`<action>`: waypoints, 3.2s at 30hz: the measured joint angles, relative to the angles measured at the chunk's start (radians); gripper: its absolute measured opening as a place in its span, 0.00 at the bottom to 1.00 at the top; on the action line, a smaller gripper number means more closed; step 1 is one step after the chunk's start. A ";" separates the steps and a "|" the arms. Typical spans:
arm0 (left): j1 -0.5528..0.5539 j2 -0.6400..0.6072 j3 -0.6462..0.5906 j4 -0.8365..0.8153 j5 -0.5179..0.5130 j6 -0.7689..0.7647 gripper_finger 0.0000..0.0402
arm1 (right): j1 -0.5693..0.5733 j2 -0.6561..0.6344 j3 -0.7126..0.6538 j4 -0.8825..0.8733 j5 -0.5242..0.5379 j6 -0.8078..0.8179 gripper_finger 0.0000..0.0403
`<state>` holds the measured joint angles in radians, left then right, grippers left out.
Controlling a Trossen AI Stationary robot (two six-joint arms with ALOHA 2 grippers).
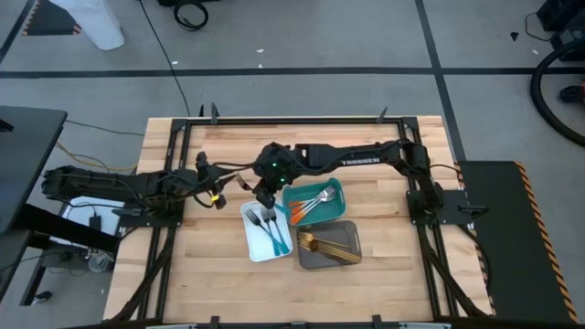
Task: Sort silverware by color (type)
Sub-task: Put the blue fork into the white bin
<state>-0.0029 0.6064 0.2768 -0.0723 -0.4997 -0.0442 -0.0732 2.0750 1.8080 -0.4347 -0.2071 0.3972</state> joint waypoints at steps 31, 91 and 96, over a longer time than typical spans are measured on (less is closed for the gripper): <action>0.000 0.000 0.000 -0.036 -0.133 0.003 0.18 | 0.126 0.000 -0.113 0.192 0.146 0.221 0.04; 0.000 0.000 0.002 -0.006 -0.133 0.014 0.18 | 0.143 0.001 -0.080 -0.004 -0.042 0.537 0.03; 0.000 0.000 0.001 -0.006 -0.133 0.013 0.18 | 0.124 0.001 -0.080 -0.010 -0.201 0.626 0.03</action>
<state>-0.0029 0.6064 0.2780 -0.0786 -0.6323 -0.0309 0.0509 2.0762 1.7279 -0.4443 -0.4085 1.0235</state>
